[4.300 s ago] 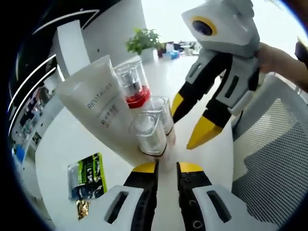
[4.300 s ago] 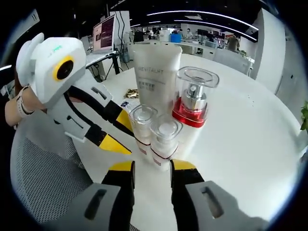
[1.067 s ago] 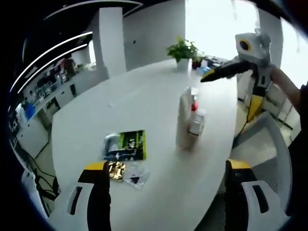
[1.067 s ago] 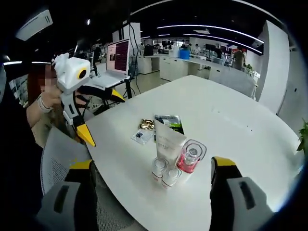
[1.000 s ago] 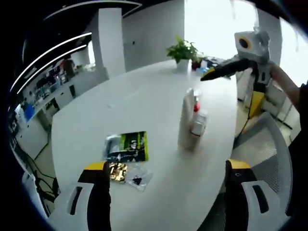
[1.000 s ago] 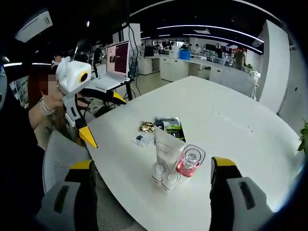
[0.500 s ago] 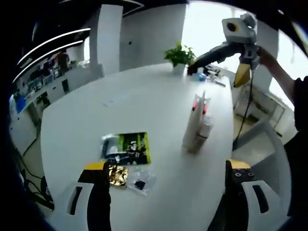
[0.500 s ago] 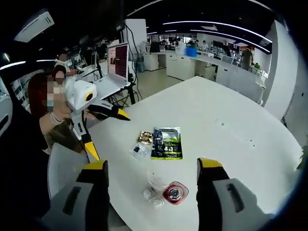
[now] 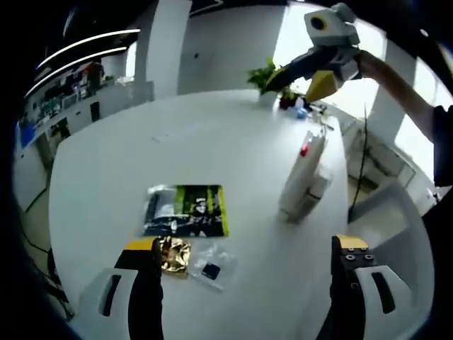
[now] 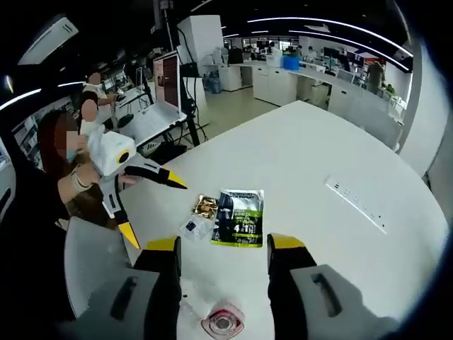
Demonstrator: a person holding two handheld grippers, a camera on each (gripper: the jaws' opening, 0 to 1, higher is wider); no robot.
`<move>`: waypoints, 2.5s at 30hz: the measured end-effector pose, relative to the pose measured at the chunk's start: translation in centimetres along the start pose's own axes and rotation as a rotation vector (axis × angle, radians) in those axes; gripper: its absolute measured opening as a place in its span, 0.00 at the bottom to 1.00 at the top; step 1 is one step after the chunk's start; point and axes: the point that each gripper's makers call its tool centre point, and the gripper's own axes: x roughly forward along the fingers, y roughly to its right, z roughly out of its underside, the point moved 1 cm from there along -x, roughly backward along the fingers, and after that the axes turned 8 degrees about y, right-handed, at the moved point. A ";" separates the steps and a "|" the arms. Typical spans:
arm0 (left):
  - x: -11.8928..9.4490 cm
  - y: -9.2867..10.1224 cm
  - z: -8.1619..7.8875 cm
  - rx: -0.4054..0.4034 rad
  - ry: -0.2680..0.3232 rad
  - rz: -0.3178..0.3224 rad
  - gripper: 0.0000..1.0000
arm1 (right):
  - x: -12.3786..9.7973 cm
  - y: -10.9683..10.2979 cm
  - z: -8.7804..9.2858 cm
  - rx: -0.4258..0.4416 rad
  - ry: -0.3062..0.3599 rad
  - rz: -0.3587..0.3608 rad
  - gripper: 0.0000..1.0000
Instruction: Arrange the skincare products in the storage area until every visible bottle or jar stands upright without overlapping.
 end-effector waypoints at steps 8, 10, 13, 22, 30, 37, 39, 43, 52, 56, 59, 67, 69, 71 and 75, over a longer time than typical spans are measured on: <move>1.9 -0.6 0.6 -0.056 -0.005 0.024 0.97 | 3.6 1.8 2.0 0.052 -0.096 -0.054 0.44; 2.3 -0.9 1.0 -0.065 -0.017 0.025 0.97 | 4.4 2.2 2.9 0.068 -0.131 -0.078 0.44; 2.9 -0.9 1.3 -0.099 -0.022 0.036 0.97 | 5.7 3.2 4.0 0.075 -0.160 -0.081 0.39; 4.9 -1.2 2.1 -0.186 -0.021 0.050 0.96 | 9.5 4.3 6.4 0.111 -0.227 -0.144 0.33; 6.2 -2.3 2.4 -0.271 0.001 0.015 0.87 | 12.5 4.9 8.2 0.122 -0.291 -0.179 0.28; 7.0 -3.3 3.0 -0.357 0.029 -0.019 0.66 | 14.1 6.2 9.9 0.115 -0.345 -0.177 0.24; 7.2 -3.6 3.2 -0.366 0.029 -0.031 0.68 | 14.6 6.4 10.0 0.119 -0.343 -0.175 0.22; 7.3 -4.0 3.4 -0.379 0.023 -0.045 0.63 | 15.6 6.5 10.7 0.120 -0.359 -0.174 0.22; 7.9 -5.5 3.3 -0.424 0.033 -0.065 0.59 | 17.1 7.0 11.1 0.119 -0.364 -0.182 0.19; 7.9 -5.1 3.6 -0.429 0.026 -0.077 0.59 | 17.6 6.7 11.2 0.128 -0.358 -0.193 0.18; 8.2 -5.2 3.7 -0.446 0.031 -0.077 0.59 | 17.9 6.5 11.3 0.128 -0.358 -0.200 0.17; 8.7 -5.8 3.4 -0.473 0.058 -0.081 0.54 | 18.0 6.1 11.3 0.148 -0.346 -0.210 0.09; 8.9 -6.1 3.5 -0.472 0.063 -0.084 0.52 | 17.9 5.8 11.3 0.160 -0.336 -0.217 0.09; 9.0 -6.3 3.5 -0.471 0.070 -0.085 0.50 | 17.9 5.6 11.3 0.174 -0.330 -0.232 0.08; 9.2 -7.0 3.5 -0.498 0.088 -0.086 0.47 | 17.9 5.3 11.9 0.173 -0.338 -0.235 0.03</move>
